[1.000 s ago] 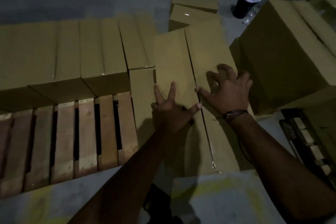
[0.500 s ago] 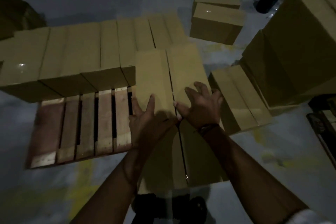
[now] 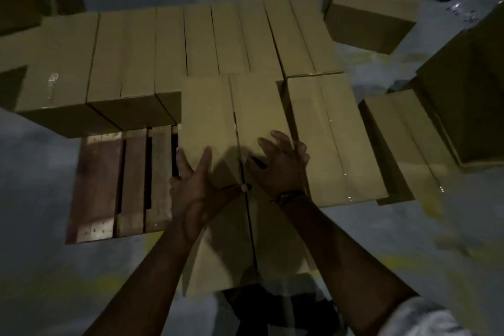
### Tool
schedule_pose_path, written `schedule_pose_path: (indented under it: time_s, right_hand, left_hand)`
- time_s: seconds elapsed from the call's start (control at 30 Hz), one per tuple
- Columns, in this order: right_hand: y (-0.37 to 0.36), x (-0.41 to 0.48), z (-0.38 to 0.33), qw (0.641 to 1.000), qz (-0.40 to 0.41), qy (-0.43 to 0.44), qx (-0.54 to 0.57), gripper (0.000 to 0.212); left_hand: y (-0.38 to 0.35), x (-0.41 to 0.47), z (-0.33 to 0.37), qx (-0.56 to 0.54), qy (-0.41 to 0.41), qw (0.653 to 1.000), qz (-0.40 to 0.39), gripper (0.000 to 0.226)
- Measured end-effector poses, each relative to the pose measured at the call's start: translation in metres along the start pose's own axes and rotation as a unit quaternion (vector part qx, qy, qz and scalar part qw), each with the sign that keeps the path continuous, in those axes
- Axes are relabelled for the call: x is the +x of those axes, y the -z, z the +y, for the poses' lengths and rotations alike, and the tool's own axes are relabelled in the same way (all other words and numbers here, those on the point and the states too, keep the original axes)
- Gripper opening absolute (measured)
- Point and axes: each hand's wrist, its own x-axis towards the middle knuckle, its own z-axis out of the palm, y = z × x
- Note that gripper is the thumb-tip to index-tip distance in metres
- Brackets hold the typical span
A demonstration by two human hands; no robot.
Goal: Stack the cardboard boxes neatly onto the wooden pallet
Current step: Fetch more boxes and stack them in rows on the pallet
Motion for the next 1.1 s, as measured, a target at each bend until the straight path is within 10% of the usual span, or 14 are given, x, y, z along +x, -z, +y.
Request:
schedule_pose_path:
  time_s: [0.4, 1.1]
  right_hand:
    - [-0.062, 0.040, 0.067, 0.998, -0.052, -0.020, -0.002, 0.069]
    - [-0.105, 0.110, 0.134, 0.995, -0.098, 0.008, -0.004, 0.071]
  left_hand:
    - [-0.068, 0.065, -0.016, -0.013, -0.082, 0.988, -0.129, 0.133]
    - [-0.140, 0.135, 0.004, 0.032, -0.084, 0.994, -0.067, 0.137]
